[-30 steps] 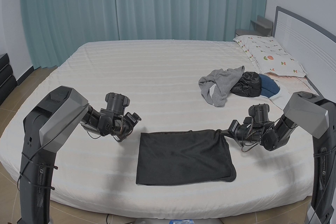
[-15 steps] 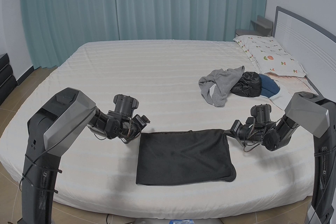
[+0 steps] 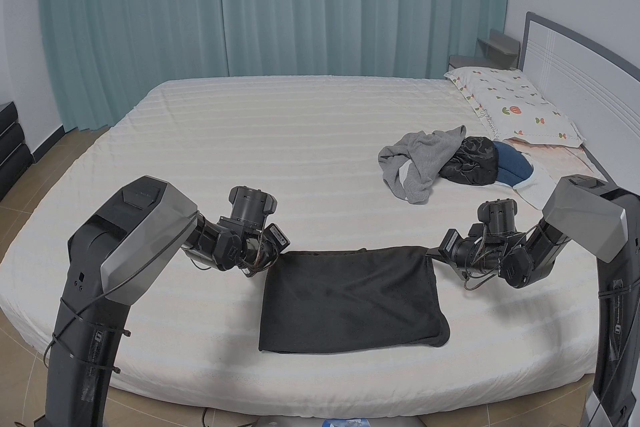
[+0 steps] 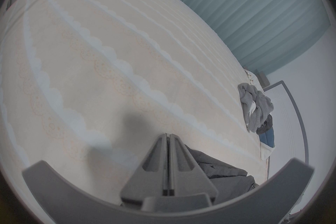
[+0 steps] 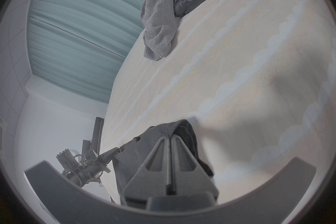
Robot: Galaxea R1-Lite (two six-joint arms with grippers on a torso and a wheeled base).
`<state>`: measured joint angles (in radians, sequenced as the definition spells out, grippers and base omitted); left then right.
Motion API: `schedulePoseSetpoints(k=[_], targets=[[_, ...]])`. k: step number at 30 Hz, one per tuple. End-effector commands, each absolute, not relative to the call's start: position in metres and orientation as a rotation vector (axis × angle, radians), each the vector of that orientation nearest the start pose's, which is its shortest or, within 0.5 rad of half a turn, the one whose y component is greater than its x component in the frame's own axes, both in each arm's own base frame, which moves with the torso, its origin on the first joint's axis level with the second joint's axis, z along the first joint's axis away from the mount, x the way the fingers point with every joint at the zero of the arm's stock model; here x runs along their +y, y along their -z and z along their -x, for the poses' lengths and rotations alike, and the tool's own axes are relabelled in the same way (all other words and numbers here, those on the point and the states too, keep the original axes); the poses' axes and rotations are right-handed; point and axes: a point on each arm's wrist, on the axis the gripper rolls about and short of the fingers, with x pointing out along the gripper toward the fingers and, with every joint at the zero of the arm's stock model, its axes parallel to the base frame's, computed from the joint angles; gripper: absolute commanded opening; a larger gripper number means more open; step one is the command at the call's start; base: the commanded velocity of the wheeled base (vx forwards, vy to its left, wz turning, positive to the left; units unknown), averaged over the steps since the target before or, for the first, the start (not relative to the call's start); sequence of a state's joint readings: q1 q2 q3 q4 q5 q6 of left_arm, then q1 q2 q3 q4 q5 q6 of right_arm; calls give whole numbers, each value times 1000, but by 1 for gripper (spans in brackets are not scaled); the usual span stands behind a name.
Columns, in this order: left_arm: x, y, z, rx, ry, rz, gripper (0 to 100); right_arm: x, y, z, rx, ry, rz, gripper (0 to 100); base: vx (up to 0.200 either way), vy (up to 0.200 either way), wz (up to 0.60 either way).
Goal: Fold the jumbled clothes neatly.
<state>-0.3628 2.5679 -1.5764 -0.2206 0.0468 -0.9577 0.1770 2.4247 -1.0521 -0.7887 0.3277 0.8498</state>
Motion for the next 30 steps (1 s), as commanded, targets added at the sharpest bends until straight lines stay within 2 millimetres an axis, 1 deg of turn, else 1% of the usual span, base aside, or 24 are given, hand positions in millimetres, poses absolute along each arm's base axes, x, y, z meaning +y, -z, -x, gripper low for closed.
schedulePoseSetpoints(k=[1,9,20,21,23,24,29,30], targets=[[-166,14,-455,824,-101,752,0,76,15,-413,749,-204,-855,0,0,0,0],[-164,16,-456,805,-141,764,0,72,19,-416,703,-180,-847,0,0,0,0],[-165,16,-455,813,-140,763,0,74,24,-418,711,-182,-842,0,0,0,0],[-165,15,-455,815,-137,765,100,75,25,-418,712,-183,-841,0,0,0,0],[-165,16,-455,818,-136,765,100,75,24,-418,712,-187,-842,0,0,0,0],[-165,16,-454,818,-135,764,100,75,25,-418,712,-186,-843,100,0,0,0],[-165,16,-455,818,-136,765,100,73,23,-414,708,-192,-846,100,0,0,0],[-164,13,-454,817,-137,769,100,73,21,-410,713,-189,-845,100,0,0,0]])
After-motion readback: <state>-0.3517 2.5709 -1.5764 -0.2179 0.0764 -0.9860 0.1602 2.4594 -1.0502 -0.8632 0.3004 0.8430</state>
